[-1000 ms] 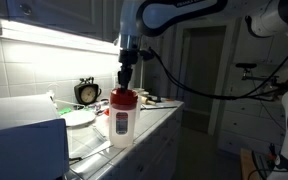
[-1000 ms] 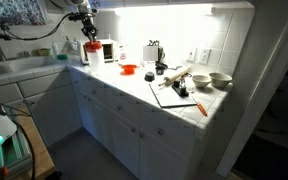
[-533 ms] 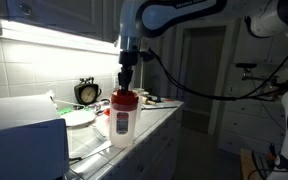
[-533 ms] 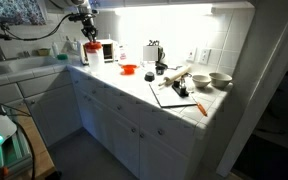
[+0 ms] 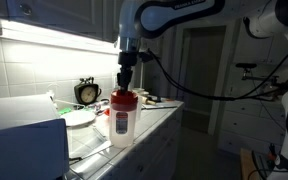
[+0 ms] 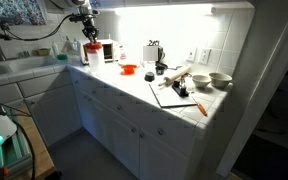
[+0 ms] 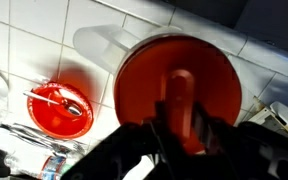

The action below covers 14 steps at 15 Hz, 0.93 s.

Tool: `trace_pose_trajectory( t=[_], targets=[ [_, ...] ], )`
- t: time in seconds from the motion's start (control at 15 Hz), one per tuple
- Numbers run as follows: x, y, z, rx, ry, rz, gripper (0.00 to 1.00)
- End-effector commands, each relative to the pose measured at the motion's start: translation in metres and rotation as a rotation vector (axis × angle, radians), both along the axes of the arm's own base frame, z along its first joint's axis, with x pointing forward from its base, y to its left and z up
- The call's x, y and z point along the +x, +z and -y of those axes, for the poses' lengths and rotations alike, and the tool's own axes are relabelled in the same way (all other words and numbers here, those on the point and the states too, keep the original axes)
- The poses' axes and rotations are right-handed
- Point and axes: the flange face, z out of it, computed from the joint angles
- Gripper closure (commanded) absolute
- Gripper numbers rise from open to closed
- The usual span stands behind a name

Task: Put the red lid on the jar

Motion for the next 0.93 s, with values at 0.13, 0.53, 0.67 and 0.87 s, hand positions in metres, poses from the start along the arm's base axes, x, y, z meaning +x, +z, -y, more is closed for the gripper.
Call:
trace_pose_trajectory(
  t=[0.13, 0.53, 0.67, 0.87],
  targets=[
    [0.011, -0.019, -0.006, -0.028, -0.028, -0.007, 0.92],
    [0.008, -0.013, -0.007, -0.015, -0.03, 0.006, 0.24],
    [0.005, -0.008, -0.006, -0.007, -0.034, 0.015, 0.1],
    [0.001, -0.001, -0.007, 0.014, -0.036, 0.038, 0.0]
  ],
)
